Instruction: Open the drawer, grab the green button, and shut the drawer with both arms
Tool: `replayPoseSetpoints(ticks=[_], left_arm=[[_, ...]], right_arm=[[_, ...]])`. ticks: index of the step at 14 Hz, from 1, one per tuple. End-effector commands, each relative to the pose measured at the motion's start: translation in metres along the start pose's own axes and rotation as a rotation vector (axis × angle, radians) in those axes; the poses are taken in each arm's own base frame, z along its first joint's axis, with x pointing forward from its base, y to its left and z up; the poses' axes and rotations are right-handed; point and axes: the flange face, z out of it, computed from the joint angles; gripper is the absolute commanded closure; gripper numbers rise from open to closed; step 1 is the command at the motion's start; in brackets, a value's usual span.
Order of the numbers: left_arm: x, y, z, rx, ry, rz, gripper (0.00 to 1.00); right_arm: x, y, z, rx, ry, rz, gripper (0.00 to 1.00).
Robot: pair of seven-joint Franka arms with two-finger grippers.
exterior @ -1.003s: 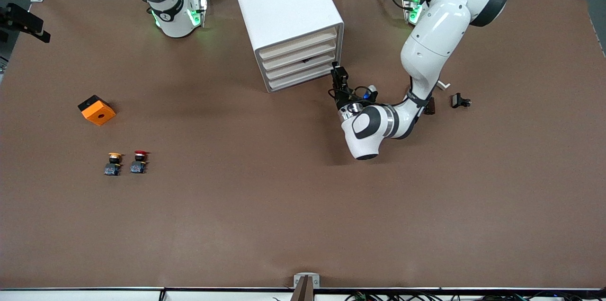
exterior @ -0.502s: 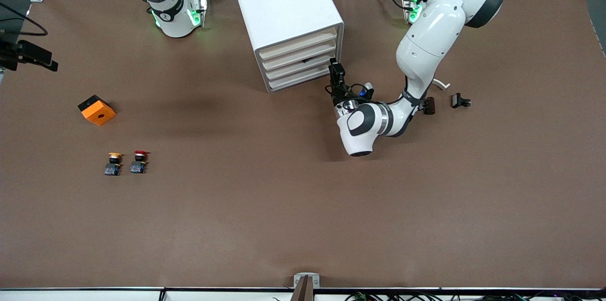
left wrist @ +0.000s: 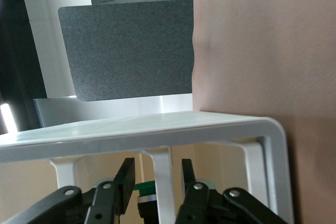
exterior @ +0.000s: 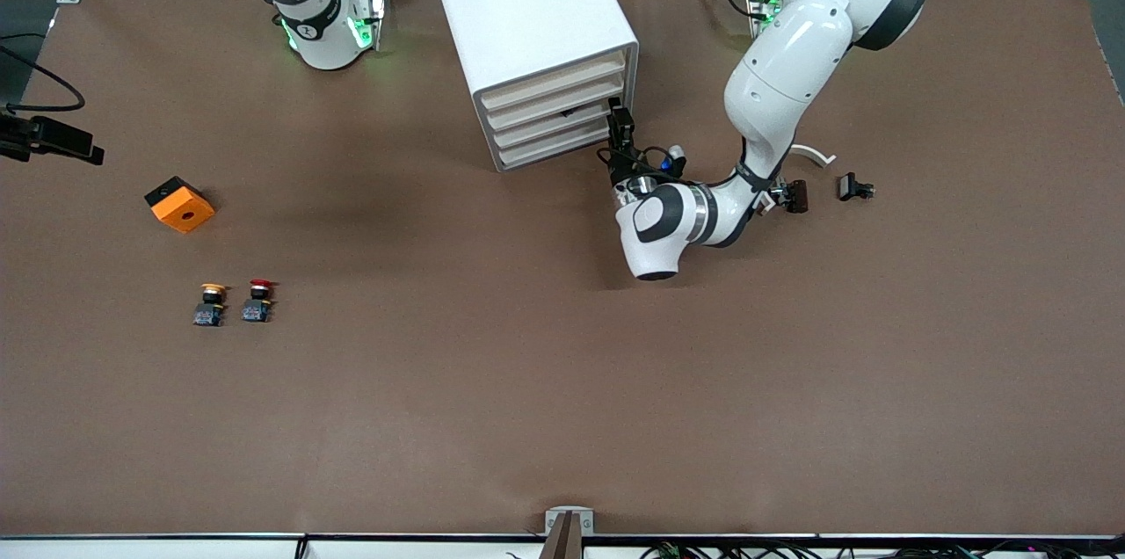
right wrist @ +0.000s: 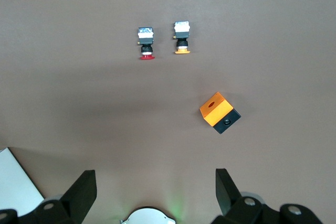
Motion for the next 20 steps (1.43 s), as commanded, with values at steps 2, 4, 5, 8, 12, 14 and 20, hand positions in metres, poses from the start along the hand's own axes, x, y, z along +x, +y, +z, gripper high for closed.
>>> replayPoseSetpoints(ticks=[2,4,5,8,12,14,20], left_arm=[[-0.011,-0.005,0.015,0.027,0.007,-0.008,0.57],[-0.012,-0.004,0.016,0.027,0.008,-0.009,0.60],[-0.014,-0.002,0.021,0.029,0.016,-0.011,0.61],[-0.014,0.001,0.022,0.026,0.016,-0.016,0.73],[-0.011,0.003,0.019,0.023,0.012,-0.038,0.89],[-0.008,0.003,0.013,0.017,0.003,-0.041,0.91],[0.004,-0.007,-0.029,-0.001,-0.089,-0.015,0.91]], right_arm=[[0.008,0.005,0.002,-0.021,-0.011,-0.002,0.00],[0.008,0.002,0.002,-0.020,-0.015,0.004,0.00],[0.008,-0.002,0.003,-0.021,-0.018,0.010,0.00],[0.009,-0.011,0.002,-0.002,-0.013,0.100,0.00],[0.009,-0.025,0.003,0.099,-0.022,0.240,0.00],[0.011,-0.030,0.003,0.106,-0.014,0.247,0.00],[0.026,-0.132,0.009,0.087,0.029,0.416,0.00]])
